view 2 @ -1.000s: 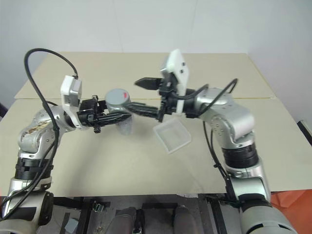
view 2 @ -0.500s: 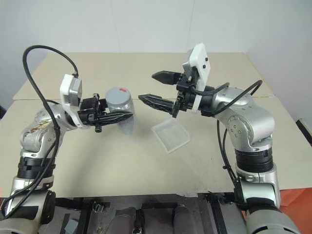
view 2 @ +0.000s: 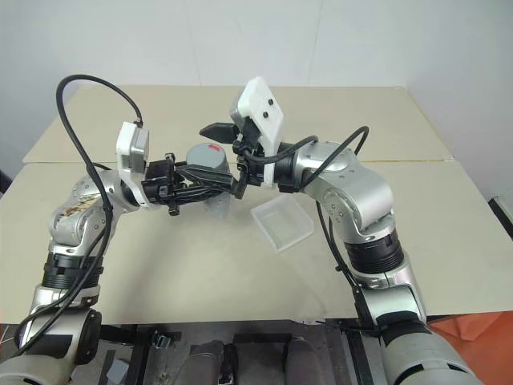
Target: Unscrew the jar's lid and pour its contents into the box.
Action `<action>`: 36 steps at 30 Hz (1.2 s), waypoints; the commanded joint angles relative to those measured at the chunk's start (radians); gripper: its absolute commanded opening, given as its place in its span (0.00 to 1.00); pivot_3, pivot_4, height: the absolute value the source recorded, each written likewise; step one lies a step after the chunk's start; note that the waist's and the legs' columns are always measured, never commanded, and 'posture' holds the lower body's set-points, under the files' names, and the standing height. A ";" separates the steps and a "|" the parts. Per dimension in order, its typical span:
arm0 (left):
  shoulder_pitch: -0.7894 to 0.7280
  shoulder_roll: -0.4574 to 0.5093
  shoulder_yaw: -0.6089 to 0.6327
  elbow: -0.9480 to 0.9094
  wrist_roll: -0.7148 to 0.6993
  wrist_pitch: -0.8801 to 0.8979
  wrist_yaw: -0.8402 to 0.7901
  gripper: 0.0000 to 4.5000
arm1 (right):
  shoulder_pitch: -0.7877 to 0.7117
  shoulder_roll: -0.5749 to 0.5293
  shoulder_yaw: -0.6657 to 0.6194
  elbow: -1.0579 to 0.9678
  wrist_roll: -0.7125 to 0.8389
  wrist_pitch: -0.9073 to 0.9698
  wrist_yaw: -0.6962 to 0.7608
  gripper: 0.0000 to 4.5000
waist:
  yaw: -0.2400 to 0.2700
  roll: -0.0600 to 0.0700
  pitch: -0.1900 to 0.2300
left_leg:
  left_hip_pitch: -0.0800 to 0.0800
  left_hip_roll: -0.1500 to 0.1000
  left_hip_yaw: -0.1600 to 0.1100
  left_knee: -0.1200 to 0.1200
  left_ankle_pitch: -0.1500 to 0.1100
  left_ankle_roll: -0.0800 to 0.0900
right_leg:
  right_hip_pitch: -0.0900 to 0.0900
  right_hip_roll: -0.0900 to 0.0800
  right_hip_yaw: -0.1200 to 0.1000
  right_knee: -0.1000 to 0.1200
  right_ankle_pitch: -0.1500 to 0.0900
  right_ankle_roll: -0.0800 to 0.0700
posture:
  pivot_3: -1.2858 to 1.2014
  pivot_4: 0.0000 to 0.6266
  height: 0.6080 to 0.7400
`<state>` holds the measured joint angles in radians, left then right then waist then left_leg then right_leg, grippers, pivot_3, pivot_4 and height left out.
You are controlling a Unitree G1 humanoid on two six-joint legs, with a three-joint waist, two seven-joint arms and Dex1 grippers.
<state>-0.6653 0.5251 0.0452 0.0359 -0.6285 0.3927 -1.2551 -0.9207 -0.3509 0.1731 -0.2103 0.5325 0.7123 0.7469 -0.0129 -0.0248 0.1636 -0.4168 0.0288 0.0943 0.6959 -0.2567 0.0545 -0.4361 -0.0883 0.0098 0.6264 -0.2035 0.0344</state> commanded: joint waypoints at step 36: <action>0.003 0.037 0.033 -0.041 -0.014 -0.003 -0.003 0.45 | 0.078 -0.162 -0.144 -0.136 0.150 0.017 0.068 0.99 | -0.001 0.000 0.000 | 0.000 0.000 0.000 0.000 0.000 0.000 | 0.000 0.000 0.000 -0.001 0.000 0.000 | 0.52 0.24 1.00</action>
<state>-0.6468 0.5617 0.0701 0.0137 -0.6404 0.4121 -1.2624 -0.8126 -0.5191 0.0334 -0.3074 0.6705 0.7286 0.8257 -0.0138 -0.0248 0.1636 -0.4169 0.0291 0.0942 0.6960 -0.2566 0.0544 -0.4364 -0.0881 0.0099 0.6255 -0.2035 0.0344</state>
